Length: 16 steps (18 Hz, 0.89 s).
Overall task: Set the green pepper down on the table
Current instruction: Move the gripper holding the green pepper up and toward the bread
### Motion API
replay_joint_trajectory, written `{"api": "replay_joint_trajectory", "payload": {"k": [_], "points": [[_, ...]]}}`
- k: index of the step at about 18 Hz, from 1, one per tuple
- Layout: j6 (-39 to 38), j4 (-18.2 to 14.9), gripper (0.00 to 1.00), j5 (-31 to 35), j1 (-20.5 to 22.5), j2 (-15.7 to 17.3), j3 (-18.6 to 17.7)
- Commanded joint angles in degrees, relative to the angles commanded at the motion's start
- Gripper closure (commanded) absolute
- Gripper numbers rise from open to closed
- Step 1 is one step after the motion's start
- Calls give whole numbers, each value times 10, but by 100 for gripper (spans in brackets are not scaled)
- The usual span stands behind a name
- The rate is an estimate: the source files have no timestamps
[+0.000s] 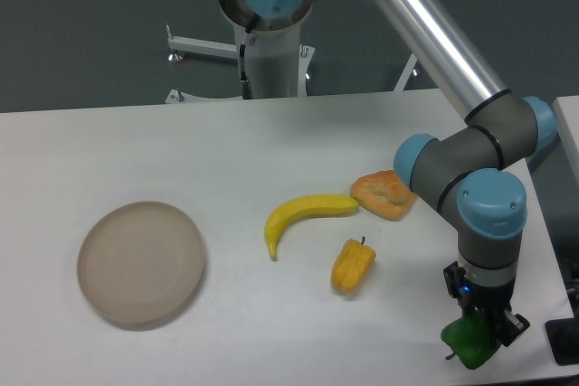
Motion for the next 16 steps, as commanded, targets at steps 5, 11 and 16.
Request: {"api": "replay_joint_trajectory", "payload": {"k": [5,11,16], "points": [[0,-4,69,-8,0,6,-11],[-7,-4,69,-8,0,37,-55],[0,-4,69,-32,10,92,-140]]}}
